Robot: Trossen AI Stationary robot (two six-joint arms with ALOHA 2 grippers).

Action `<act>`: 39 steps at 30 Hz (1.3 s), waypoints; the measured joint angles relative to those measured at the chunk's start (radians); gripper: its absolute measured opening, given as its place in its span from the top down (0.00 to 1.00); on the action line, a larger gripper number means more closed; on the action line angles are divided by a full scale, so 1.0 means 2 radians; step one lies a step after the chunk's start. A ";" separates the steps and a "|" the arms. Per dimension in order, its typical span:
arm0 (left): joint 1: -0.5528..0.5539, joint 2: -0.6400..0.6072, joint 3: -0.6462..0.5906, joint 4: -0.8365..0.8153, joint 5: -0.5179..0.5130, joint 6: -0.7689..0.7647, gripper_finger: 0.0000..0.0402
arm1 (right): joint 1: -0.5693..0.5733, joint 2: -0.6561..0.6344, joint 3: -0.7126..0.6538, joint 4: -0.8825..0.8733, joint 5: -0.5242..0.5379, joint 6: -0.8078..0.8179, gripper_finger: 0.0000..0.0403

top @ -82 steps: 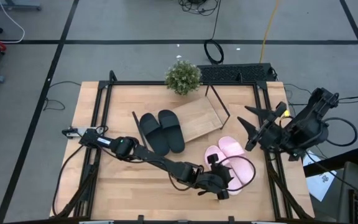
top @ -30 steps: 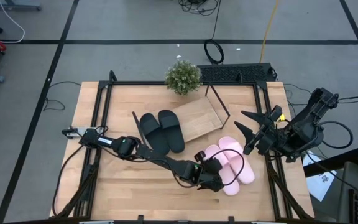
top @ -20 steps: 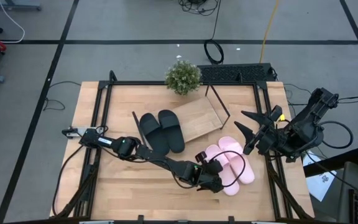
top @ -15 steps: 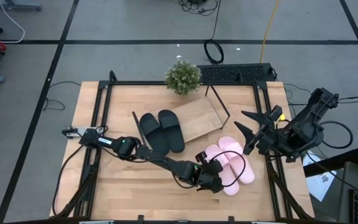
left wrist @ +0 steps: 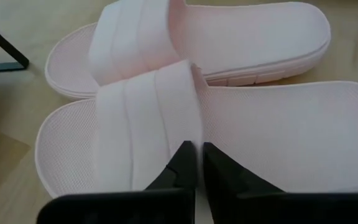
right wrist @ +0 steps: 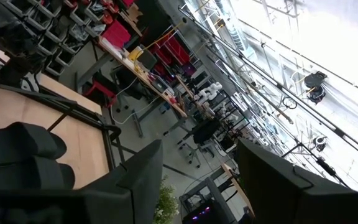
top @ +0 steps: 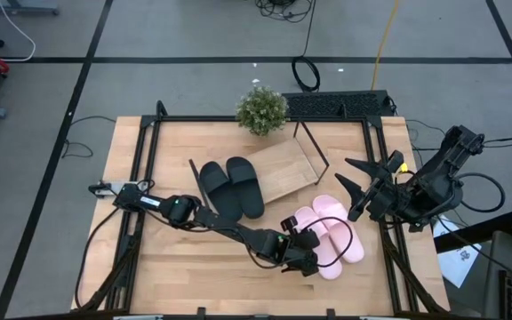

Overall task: Pick and place slides into the shelf
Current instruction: Put the left pair pink slides on the shelf

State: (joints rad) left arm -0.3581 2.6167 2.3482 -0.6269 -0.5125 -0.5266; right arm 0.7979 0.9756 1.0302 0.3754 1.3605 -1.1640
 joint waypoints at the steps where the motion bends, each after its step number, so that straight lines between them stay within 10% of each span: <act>1: 0.001 0.000 0.000 -0.002 0.001 -0.001 0.95 | 0.000 0.000 0.000 0.000 0.000 0.000 0.51; 39: -0.021 -0.057 -0.001 -0.040 -0.106 0.022 1.00 | 0.000 -0.005 -0.035 0.001 0.000 -0.003 0.51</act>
State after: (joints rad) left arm -0.4008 2.5030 2.3470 -0.7063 -0.7245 -0.4820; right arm 0.7979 0.9652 0.9592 0.3771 1.3600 -1.1709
